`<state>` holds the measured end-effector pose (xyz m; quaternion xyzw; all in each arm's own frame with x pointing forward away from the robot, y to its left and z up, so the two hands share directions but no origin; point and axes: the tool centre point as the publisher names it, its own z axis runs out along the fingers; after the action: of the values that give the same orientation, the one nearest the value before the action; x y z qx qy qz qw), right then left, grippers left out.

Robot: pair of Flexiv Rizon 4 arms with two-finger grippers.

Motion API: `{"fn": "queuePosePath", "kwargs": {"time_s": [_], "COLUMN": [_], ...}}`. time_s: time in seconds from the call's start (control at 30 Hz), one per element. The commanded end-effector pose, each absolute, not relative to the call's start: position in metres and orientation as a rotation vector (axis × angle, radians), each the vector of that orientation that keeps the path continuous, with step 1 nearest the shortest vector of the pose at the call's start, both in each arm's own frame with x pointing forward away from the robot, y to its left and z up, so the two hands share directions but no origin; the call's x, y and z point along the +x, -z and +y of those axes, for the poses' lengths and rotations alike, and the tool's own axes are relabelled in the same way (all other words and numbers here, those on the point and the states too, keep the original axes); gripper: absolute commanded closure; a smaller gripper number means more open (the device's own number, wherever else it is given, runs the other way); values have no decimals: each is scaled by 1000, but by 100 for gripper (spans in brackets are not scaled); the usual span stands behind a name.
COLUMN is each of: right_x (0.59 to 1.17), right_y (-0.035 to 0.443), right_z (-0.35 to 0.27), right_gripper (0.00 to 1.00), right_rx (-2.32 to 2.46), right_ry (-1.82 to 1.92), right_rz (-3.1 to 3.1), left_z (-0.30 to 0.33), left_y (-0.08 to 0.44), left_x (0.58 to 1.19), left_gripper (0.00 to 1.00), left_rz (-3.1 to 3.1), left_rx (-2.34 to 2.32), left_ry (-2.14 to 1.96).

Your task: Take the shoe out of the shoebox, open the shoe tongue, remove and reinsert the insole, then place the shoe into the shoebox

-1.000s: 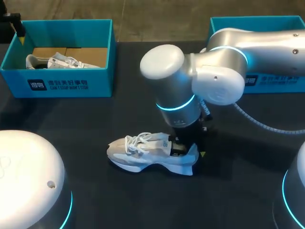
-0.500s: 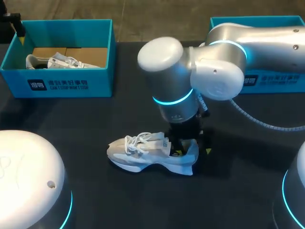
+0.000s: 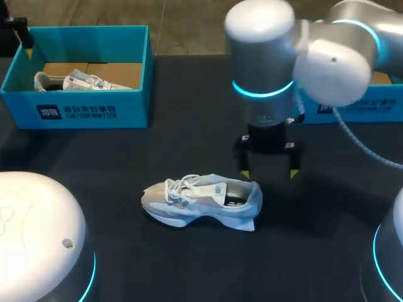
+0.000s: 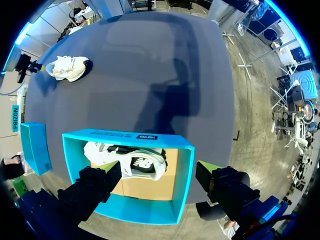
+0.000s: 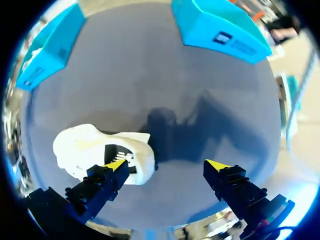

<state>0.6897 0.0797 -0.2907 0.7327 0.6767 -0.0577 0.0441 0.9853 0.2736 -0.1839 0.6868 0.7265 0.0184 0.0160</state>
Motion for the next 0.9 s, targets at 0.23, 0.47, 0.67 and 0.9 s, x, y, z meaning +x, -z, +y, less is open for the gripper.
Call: {"fn": "queuePosePath", "kwargs": {"time_s": [0.23, 0.47, 0.67, 0.9], "right_x": [692, 692, 692, 696], "right_y": [271, 268, 268, 267], "right_z": [21, 19, 19, 13], "right_gripper": [0, 0, 0, 0], "right_rx": [2049, 1894, 1894, 1860], "right_ry": [-164, -6, -6, -92], "right_rz": [2519, 2617, 2617, 2631], "left_z": [274, 274, 274, 274], "left_y": [184, 184, 184, 184], "left_x": [984, 984, 984, 984], "left_gripper": [0, 0, 0, 0], "left_rz": [2259, 2259, 2259, 2259], "left_rx": [2136, 2136, 2136, 2136], "left_ry": [-62, -62, -62, -62]}}
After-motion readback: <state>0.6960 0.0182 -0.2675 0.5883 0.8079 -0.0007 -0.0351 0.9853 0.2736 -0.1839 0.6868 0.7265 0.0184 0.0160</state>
